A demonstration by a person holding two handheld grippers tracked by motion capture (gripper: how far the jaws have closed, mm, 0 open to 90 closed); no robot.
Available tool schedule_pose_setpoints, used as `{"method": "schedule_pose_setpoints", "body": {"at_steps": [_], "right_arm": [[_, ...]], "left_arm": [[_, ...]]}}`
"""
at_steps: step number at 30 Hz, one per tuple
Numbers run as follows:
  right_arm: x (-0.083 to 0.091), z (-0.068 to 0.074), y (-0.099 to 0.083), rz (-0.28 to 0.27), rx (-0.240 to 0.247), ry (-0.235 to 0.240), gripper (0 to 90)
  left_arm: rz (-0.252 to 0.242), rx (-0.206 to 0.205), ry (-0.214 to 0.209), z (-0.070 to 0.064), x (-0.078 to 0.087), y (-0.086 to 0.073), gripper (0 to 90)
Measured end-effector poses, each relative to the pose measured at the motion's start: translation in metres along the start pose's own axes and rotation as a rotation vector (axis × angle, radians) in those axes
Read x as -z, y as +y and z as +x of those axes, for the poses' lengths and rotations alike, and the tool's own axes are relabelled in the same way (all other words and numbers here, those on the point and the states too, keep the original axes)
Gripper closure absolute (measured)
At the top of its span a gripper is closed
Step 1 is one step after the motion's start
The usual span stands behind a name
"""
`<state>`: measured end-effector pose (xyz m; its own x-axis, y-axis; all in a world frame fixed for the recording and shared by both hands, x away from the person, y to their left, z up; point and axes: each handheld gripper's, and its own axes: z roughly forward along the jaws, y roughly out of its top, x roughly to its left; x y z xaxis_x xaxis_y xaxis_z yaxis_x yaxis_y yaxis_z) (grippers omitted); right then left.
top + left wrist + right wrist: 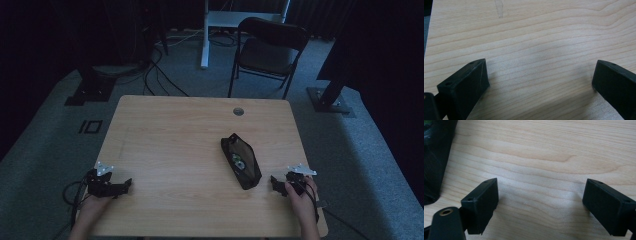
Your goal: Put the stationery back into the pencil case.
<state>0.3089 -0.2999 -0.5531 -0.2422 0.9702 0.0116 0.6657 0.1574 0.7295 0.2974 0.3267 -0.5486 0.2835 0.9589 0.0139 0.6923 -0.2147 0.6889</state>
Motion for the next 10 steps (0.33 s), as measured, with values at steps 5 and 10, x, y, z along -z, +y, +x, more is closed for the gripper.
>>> {"method": "schedule_pose_setpoints", "body": {"at_steps": [5,10], "right_arm": [[0.0000,0.0000,0.0000,0.001,0.000,0.000,12.8],[-0.0004,-0.0004,0.0003,-0.001,0.004,0.004,12.9]], "left_arm": [[0.000,0.000,0.000,0.0000,0.0000,0.0000,0.7],[0.000,0.000,0.000,0.0000,0.0000,0.0000,0.8]]}}
